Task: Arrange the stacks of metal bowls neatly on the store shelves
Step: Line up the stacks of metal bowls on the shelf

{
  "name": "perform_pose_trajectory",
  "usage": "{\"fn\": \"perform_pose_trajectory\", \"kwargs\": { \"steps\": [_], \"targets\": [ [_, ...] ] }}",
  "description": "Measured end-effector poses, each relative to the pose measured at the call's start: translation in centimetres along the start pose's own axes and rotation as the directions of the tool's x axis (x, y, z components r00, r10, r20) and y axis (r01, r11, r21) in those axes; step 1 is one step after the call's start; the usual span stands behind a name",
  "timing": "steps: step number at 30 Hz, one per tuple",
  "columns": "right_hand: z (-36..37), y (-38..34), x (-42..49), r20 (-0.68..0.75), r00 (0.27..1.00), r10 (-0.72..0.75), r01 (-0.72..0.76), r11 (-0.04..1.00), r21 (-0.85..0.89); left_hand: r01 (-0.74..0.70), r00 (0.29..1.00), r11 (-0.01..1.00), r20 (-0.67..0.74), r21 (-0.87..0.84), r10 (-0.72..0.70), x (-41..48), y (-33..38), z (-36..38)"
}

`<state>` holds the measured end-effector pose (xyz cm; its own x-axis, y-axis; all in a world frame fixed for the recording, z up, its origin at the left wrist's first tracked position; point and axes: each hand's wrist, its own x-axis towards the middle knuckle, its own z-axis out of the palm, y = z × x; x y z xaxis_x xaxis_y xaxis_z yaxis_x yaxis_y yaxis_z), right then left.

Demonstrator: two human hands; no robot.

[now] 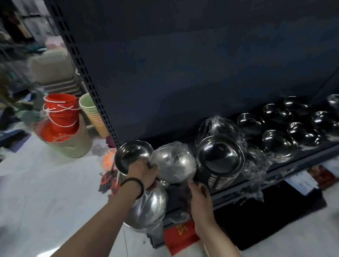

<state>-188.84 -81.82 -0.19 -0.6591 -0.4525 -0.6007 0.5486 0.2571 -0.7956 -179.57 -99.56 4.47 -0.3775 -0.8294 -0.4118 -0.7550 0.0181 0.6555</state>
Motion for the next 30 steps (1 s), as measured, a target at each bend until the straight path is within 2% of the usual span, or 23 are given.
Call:
{"fn": "perform_pose_trajectory", "kwargs": {
  "steps": [7, 10, 14, 21, 26, 30],
  "targets": [
    [2.5, -1.3, 1.5, -0.031, 0.998, 0.049, -0.050, 0.998, -0.038, -0.026, 0.999, 0.988, 0.050, 0.151, 0.019, 1.1, 0.3, -0.9],
    [2.9, -2.2, 1.6, -0.024, 0.998, 0.051, -0.053, 0.993, -0.104, -0.050, 0.998, 0.954, 0.056, 0.297, 0.035, 1.8, -0.5, -0.8],
    [2.9, -2.5, 2.4, -0.027, 0.999, 0.046, -0.050, 0.983, -0.175, -0.064, 0.994, 0.931, 0.111, 0.360, 0.026, 2.0, -1.7, -0.7],
    [3.5, -4.2, 2.0, 0.017, 0.997, 0.072, -0.061, 0.926, -0.372, -0.094, 0.995, 0.857, 0.077, 0.506, 0.063, 2.9, -1.5, 0.3],
    [3.4, -3.5, 3.3, 0.038, 0.997, 0.061, -0.035, 0.879, -0.476, -0.040, 0.999, 0.850, 0.009, 0.525, 0.042, 3.0, -1.6, 0.9],
    [3.3, -3.3, 4.0, 0.029, 0.998, 0.057, -0.035, 0.870, -0.492, -0.032, 0.999, 0.868, 0.027, 0.496, 0.021, 2.8, -1.1, 1.3]
  ]
}}
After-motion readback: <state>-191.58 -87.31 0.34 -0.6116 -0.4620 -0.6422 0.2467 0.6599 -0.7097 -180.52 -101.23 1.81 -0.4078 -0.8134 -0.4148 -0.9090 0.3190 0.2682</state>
